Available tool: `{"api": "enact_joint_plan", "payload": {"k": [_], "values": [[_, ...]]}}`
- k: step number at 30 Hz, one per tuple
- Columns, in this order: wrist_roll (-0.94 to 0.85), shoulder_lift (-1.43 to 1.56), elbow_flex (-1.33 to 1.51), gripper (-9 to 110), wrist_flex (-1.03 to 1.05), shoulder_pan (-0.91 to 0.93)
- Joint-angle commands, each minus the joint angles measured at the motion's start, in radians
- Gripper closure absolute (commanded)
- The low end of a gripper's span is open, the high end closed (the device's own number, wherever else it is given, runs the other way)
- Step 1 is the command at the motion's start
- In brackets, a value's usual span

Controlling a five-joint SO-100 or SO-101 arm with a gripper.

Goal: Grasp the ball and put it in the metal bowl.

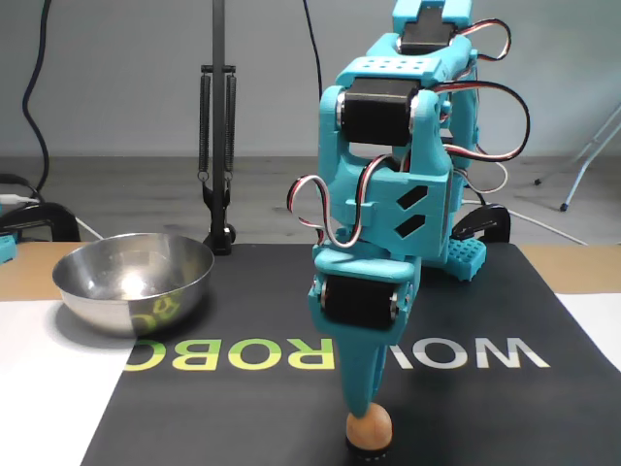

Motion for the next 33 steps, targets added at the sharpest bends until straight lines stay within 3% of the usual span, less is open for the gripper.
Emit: {"api": "enact_joint_plan", "payload": {"k": [1, 8, 33], "values": [[-0.002, 0.018, -0.031, 79, 0.009, 0.002], [0.002, 0.018, -0.025, 62, 0.009, 0.002], [0.0, 0.015, -0.02, 61, 0.011, -0.023]]}}
